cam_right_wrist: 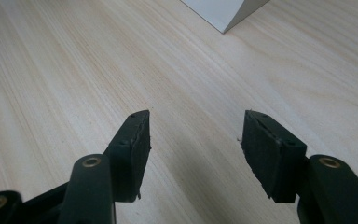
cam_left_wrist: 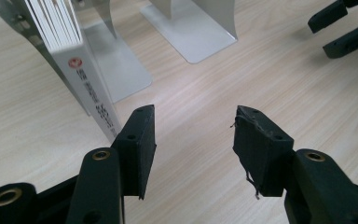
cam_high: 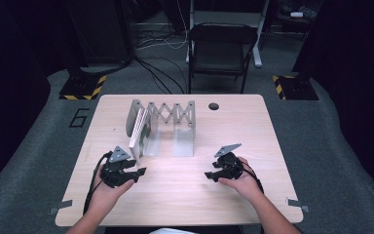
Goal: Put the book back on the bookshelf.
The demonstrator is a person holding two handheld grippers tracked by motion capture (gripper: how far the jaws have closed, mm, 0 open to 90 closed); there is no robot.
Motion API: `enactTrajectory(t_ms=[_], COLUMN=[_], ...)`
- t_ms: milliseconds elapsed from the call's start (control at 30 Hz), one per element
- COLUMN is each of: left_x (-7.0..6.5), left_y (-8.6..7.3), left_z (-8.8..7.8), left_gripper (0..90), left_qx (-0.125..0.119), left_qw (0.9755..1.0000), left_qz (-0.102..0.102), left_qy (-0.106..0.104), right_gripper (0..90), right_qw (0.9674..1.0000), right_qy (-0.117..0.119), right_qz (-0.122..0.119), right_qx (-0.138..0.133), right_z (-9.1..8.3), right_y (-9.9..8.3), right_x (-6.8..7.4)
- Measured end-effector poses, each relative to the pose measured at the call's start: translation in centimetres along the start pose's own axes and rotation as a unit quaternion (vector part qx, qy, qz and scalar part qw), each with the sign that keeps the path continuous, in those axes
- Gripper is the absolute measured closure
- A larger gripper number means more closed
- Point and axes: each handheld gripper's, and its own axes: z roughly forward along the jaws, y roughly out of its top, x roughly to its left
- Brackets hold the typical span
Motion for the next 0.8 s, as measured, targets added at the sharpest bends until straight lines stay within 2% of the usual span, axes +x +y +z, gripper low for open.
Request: enactTrajectory(t_ms=[133,200,333,433,533,567,633,800], left_x=[0.1,0.1,0.1,0.2,0.3,0.4,0.5,1.0], left_y=[-1.2,-1.8,-2.6,-3.1,-3.6,-3.8,-4.2,-5.1], left_z=[0.2,0.5,0.8,1.0,1.2,1.3,1.4,1.7], left_gripper=[48.1,47.7,47.2,47.0,46.7,46.6,46.1,45.2], left_qx=[0.005,0.0,0.004,0.005,0.006,0.005,0.006,0.004], left_qw=[1.0,1.0,0.9999,0.9999,0.9999,0.9999,1.0,0.9999], left_qz=[0.006,-0.001,0.013,0.015,0.012,0.009,0.006,-0.015], left_qy=[-0.003,-0.008,-0.003,-0.002,-0.001,-0.004,-0.002,-0.004], right_gripper=[42.0,41.9,42.0,41.9,42.0,42.0,42.0,42.0], right_qw=[0.9999,0.9999,1.0,1.0,0.9999,1.0,1.0,1.0], right_qy=[-0.001,-0.002,-0.002,-0.002,-0.001,-0.003,-0.001,-0.001], right_qz=[0.01,0.011,0.006,0.004,0.013,0.005,0.005,0.005], right_qx=[0.004,0.001,-0.002,0.002,0.004,0.003,0.002,0.003], right_z=[0.0,0.0,0.1,0.0,0.0,0.1,0.1,0.1], right_y=[0.0,0.0,0.0,0.0,0.0,0.0,0.0,0.0], right_x=[0.1,0.1,0.1,0.1,0.2,0.1,0.1,0.1])
